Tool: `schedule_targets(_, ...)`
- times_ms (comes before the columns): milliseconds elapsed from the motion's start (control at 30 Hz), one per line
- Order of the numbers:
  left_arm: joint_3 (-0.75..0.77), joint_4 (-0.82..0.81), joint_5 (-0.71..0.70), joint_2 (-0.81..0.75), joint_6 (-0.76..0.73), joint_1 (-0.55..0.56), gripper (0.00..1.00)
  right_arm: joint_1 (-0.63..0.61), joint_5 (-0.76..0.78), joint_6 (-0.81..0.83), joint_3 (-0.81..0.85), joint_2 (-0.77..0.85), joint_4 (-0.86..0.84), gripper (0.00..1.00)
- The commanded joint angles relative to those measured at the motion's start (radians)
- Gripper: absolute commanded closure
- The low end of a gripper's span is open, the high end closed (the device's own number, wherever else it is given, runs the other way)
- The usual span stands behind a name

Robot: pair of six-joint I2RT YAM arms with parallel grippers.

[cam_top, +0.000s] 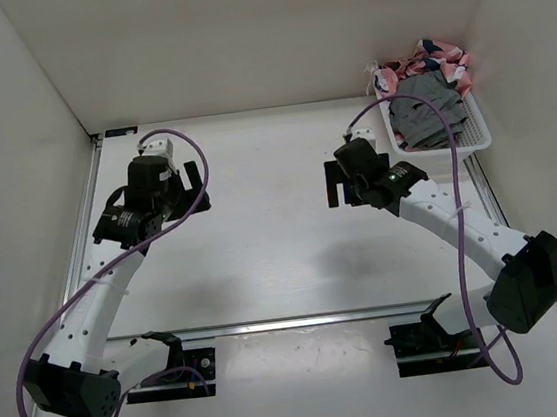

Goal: Fold and stack the shorts
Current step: Grab the shorts from the pile

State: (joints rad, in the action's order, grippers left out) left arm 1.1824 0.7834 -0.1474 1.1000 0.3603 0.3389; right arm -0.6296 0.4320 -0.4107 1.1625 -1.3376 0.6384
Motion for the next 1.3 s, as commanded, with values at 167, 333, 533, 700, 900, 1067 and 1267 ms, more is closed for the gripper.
schedule_targets(167, -0.007, -0.001, -0.058, 0.020, -0.003, 0.012, 0.00, 0.065, 0.071, -0.034, 0.146, -0.087, 0.110, 0.00)
schedule_targets(333, 0.026, -0.001, -0.031, 0.020, 0.017, 0.012, 0.00, 0.250, 0.031, -0.034, 0.295, -0.161, 0.176, 0.00)
schedule_targets(533, 0.036, 0.008, -0.020, 0.064, 0.081, 0.012, 0.00, 0.456, -0.255, 0.018, 0.233, -0.100, 0.023, 0.05)
schedule_targets(700, 0.036, 0.008, 0.018, 0.087, 0.112, 0.012, 0.00, 0.655, -0.268, -0.002, 0.316, -0.191, 0.075, 0.38)
schedule_targets(900, 0.045, 0.017, 0.039, 0.116, 0.121, 0.012, 0.00, 0.765, -0.280, -0.023, 0.420, -0.387, 0.075, 0.78)
schedule_targets(1067, 0.045, 0.017, 0.029, 0.097, 0.121, 0.012, 0.00, 0.774, -0.260, -0.023, 0.607, -0.593, 0.106, 0.00)
schedule_targets(1267, 0.026, 0.027, 0.029, 0.097, 0.121, 0.003, 0.00, 0.774, -0.283, -0.033, 0.782, -0.793, 0.106, 0.00)
